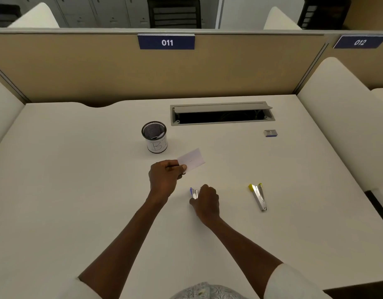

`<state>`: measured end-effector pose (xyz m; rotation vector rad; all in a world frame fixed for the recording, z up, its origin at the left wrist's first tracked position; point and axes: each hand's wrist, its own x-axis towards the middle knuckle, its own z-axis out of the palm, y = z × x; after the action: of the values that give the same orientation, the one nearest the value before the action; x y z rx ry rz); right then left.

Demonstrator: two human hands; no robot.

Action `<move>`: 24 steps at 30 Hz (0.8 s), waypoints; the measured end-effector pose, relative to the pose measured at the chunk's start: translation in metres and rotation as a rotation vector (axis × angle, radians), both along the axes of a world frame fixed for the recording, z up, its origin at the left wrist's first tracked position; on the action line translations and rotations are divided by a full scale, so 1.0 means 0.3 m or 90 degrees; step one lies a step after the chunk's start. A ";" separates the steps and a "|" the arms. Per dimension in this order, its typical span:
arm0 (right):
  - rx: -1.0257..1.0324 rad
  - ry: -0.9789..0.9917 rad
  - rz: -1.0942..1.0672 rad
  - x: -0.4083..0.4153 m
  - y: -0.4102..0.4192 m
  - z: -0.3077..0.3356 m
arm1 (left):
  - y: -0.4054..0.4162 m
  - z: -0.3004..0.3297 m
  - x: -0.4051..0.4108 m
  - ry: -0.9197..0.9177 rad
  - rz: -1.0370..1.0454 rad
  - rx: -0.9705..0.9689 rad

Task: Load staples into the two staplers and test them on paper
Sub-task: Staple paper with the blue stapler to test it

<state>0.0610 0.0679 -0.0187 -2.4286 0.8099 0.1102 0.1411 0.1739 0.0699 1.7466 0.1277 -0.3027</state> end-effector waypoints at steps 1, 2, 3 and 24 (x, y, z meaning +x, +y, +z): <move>-0.009 0.006 0.014 0.003 0.001 -0.004 | 0.002 0.001 0.001 -0.001 -0.002 0.001; -0.015 0.012 0.024 0.004 0.000 -0.007 | 0.004 0.003 0.002 -0.001 -0.005 0.000; -0.017 0.018 0.026 0.005 -0.001 -0.008 | 0.004 0.003 0.003 0.000 -0.008 -0.001; 0.450 -0.469 -0.059 0.001 -0.287 0.682 | -0.055 0.369 -0.042 -0.106 -0.155 -0.093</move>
<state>0.0613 -0.0181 0.1858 -1.5729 0.4290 -0.4387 0.1284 0.1575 0.1806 1.6351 -0.2241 -0.3334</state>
